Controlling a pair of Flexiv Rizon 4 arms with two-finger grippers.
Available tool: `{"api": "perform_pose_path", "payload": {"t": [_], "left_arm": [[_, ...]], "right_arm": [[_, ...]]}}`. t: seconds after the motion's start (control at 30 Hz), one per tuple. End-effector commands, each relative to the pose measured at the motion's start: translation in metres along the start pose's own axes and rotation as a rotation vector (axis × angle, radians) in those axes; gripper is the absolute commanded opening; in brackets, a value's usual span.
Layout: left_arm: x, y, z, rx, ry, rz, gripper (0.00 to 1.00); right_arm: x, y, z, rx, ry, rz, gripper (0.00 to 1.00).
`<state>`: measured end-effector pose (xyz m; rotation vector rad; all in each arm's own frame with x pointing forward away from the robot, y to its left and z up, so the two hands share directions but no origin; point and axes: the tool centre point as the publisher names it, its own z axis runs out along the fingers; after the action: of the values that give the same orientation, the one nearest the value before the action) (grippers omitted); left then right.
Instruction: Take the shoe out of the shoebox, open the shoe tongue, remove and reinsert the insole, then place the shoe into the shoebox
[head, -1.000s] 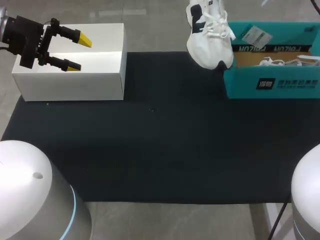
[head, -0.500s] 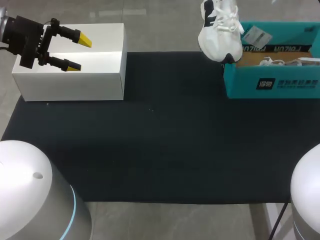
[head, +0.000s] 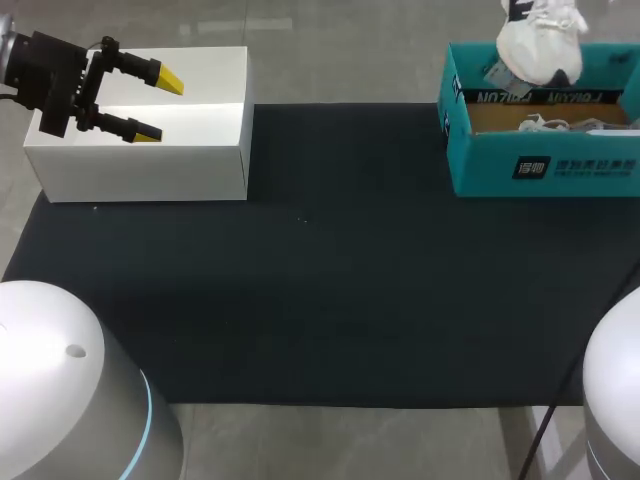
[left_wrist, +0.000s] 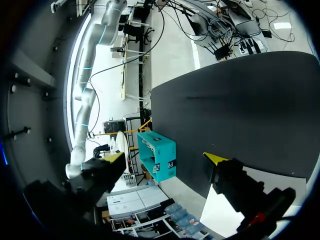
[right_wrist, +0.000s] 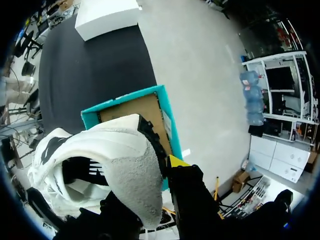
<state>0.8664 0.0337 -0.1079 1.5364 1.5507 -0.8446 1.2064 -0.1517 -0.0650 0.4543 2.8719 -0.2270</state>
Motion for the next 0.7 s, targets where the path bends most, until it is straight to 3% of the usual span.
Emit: {"api": "perform_pose_path", "payload": {"t": [0.03, 0.33, 0.7], "left_arm": [[0.0, 0.001, -0.001, 0.002, 0.004, 0.0, 1.0], [0.0, 0.001, -0.001, 0.002, 0.004, 0.0, 1.0], [0.0, 0.001, -0.001, 0.002, 0.004, 0.0, 1.0]], "right_arm": [[-0.001, -0.029, 0.017, 0.012, -0.024, -0.019, 0.0], [-0.01, -0.073, 0.045, 0.048, 0.028, 0.065, 0.0], [-0.021, -0.11, 0.093, 0.07, 0.043, 0.158, 0.0]]}}
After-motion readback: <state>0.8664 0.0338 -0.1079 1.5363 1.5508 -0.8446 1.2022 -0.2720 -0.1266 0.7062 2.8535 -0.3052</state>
